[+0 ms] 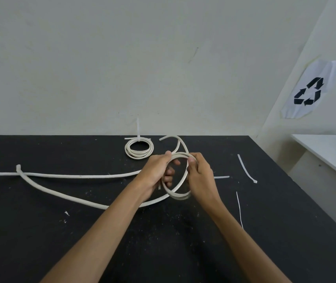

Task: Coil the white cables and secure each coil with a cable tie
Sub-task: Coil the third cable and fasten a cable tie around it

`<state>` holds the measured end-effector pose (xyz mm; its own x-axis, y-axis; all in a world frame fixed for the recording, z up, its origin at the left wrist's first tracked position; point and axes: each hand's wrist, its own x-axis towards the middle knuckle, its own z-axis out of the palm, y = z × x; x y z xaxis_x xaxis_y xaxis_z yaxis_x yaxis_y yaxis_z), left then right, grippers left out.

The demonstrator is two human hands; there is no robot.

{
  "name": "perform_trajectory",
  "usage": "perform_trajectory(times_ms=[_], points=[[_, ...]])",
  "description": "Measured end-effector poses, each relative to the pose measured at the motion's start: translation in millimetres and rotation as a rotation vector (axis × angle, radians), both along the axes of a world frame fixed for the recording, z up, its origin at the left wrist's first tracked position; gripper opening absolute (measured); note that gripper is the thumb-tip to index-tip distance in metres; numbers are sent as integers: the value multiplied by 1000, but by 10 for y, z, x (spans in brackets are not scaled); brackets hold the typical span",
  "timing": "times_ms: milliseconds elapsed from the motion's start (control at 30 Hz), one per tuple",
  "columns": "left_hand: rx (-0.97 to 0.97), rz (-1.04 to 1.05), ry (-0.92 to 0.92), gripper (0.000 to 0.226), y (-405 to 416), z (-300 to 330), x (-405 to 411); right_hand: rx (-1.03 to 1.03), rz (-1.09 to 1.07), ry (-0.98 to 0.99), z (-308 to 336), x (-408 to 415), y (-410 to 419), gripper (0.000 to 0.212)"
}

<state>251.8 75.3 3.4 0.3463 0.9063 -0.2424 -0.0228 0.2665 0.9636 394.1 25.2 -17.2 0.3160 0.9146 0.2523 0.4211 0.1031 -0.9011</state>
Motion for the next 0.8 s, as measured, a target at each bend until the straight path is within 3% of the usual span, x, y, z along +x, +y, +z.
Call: perform_trajectory(times_ms=[167,400,567,700,800], points=[[205,58,175,38,33,-137,73,-105,71,175,43,192,10,31],[171,301,88,31,67,-306,172,-187,270,477,88,324,-13,32],[391,374,167,13,53,-258,129,-235,277,783,46,352,-14,32],[443,296,269,9,94,-215,67,-260,225,794,44,335,3,28],[351,229,265,10,117,-218,25,-286,185,772,45,315,38,29]])
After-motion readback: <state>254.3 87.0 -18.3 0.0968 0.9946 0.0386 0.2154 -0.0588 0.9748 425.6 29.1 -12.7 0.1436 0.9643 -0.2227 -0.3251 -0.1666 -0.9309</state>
